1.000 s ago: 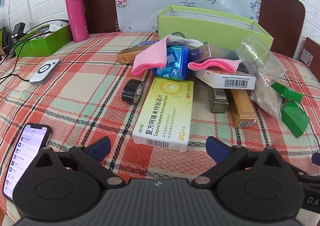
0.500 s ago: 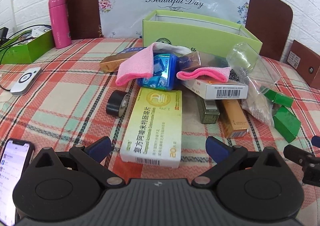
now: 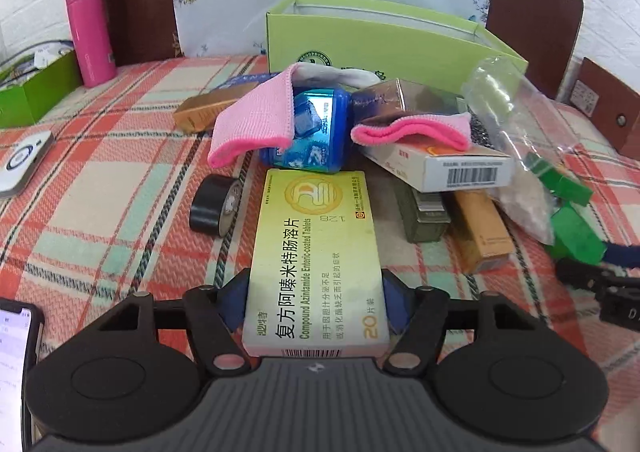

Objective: Organize objects
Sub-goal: 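Reach the right gripper to the flat green box while the left reaches the yellow medicine box, then grasp the green box with the right gripper while the left grasps the yellow medicine box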

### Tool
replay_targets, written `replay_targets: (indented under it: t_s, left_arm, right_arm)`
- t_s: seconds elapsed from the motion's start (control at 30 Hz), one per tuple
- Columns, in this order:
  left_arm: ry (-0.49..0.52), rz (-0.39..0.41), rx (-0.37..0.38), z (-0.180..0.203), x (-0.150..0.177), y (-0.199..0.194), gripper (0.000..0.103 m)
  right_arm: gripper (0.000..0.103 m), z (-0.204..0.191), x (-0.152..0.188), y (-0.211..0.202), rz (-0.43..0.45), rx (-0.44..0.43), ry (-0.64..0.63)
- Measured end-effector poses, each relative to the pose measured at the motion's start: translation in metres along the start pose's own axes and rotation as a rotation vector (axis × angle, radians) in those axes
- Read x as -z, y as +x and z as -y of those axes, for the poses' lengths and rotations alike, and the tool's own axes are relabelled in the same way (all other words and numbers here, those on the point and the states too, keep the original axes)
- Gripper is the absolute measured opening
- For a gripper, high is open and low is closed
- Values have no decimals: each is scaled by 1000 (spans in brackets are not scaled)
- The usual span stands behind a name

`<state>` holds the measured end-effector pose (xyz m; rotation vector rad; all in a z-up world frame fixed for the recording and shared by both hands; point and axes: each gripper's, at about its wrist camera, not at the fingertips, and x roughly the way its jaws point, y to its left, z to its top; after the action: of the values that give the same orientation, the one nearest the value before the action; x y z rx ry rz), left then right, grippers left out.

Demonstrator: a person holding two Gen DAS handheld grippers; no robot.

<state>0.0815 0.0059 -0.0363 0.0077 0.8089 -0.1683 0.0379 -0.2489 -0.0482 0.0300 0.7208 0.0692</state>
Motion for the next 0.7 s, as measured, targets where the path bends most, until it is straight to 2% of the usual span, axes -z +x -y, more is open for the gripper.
replay_targets:
  t_s: [0.1,0.17,0.27,0.33,0.4,0.43,0.5,0.6,0.7]
  left_arm:
    - [14,1,-3,2,1,0,69]
    - [10,-2,-20,5,-3,4,73]
    - [3,-5,-31,9,-6,10,82]
    - [14,8,-41,11,-5,13,82]
    - [29,24,-21,11,-4,11,69]
    - [34,24,-6,9,-3,8,69]
    - [38,12,22,7,-3,3,69]
    - [37,25,64,6,-1,-12,69]
    - [45,64,109,10,-7,-32,68]
  right_arm:
    - [65,-9,3,-10,-13,-60,14]
    - [83,-12,2,-10,-17,-96,14]
    - [83,-18,0,-5,-12,-79,-7]
    - [83,-20,-2,-1,-8,-68,4]
    - [75,-23,-2,2,-4,-60,12]
    - [59,-26,-1,3,-2,-38,-5]
    - [60,-30,1,-2,2,-23,-35]
    - [59,-33,2,-15,4,-98,-2]
    - [59,-42,-7,-37,65,-156,-11]
